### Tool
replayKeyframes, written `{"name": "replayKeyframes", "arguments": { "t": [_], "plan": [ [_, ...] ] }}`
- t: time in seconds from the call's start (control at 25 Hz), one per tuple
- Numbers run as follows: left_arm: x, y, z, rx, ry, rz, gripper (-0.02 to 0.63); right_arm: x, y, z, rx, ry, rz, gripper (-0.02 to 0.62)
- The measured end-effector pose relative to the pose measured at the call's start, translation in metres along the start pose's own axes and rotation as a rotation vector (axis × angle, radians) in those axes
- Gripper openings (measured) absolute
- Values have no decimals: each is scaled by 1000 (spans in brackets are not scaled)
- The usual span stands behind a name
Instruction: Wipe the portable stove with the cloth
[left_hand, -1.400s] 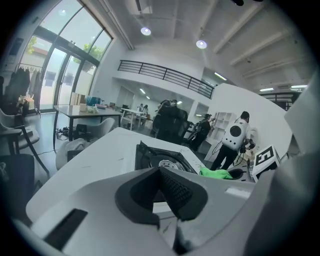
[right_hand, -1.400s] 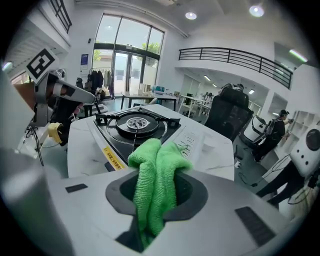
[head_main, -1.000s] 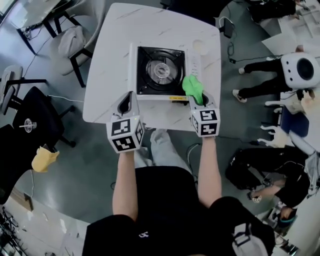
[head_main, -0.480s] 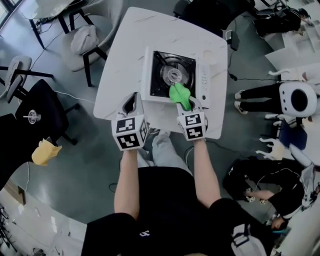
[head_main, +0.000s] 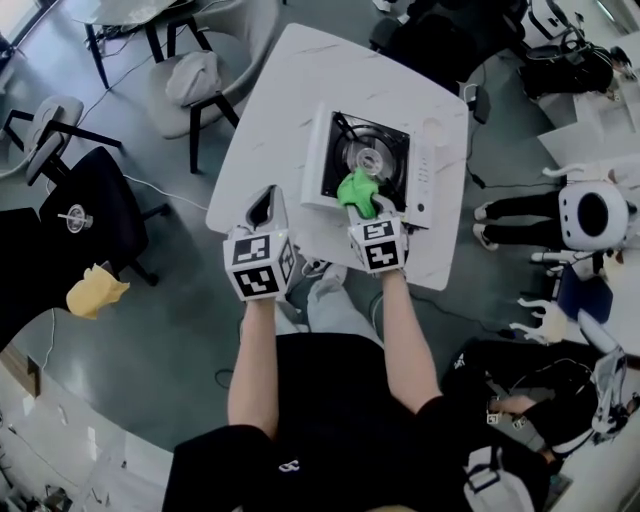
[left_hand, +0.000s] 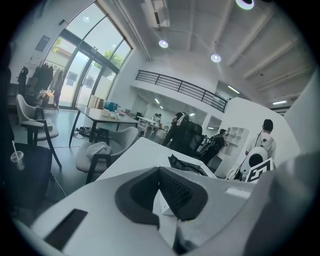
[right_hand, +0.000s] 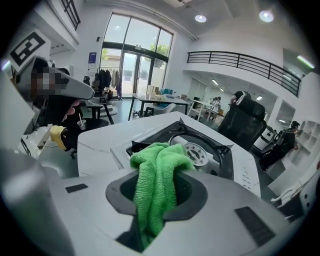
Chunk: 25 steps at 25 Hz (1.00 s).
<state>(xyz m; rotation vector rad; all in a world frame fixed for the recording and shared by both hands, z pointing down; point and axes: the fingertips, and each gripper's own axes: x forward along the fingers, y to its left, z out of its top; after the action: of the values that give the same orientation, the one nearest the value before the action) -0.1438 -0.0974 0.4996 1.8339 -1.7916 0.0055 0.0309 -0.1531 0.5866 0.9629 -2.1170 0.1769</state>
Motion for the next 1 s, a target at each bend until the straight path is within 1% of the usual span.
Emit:
{"name": "replayKeyframes", "arguments": {
  "t": [0.12,0.2,0.36,0.4,0.6,0.68,0.88,1.0],
  "plan": [
    [-6,6,4,1,-7,1,-5,5,8,6,22,19,35,61],
    [-10,9,8,3,-17,3,-5,7,12,9,53,4,59,62],
    [-17,10,16,11,-34,0,-5,1,22,17,177,-39,123,63],
    [-18,10,18,15,-35,-1,-5,-2,25,20,192,-48,142,63],
    [-24,2,28,50,-55,-22,-5,-12,39,29,202,-96,207,63],
    [-24,2,26,50,-54,-27,-5,-14,47,30,171,-104,241,63],
    [-30,8,21,52,-40,-11,-5,-23,65,55,128,-181,318,63],
    [-36,11,24,83,-36,2,-5,-24,72,68,118,-217,342,63]
  ]
}}
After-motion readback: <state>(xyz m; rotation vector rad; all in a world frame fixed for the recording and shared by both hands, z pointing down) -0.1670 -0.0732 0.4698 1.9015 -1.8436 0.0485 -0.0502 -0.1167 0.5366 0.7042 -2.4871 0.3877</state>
